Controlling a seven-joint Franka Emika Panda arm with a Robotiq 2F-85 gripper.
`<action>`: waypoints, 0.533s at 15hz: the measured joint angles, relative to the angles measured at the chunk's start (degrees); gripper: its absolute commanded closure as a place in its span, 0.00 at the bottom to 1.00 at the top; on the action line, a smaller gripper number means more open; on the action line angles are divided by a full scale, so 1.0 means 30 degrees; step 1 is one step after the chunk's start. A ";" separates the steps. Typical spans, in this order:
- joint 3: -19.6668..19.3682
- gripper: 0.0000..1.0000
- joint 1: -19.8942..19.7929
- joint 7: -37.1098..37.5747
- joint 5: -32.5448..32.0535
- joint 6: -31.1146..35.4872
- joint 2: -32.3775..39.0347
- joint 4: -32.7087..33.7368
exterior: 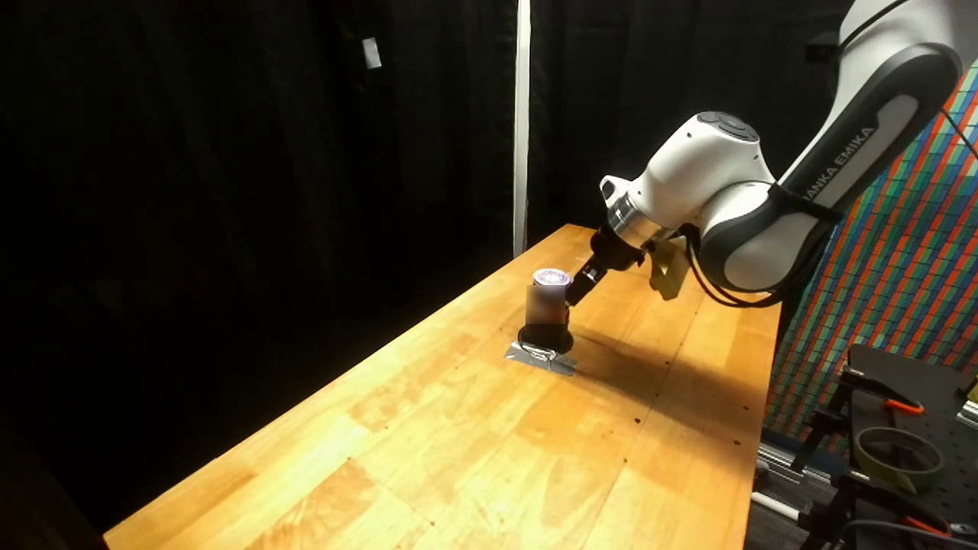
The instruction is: Put the rubber band on the cup
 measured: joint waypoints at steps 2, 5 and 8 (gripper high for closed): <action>-0.2271 0.34 0.2499 0.0248 0.0266 0.1005 0.0264 -0.0479; -0.3672 0.58 0.4544 0.0288 0.0711 0.1980 0.0639 -0.1056; -0.4398 0.80 0.5672 0.0288 0.1287 0.2969 0.0918 -0.1557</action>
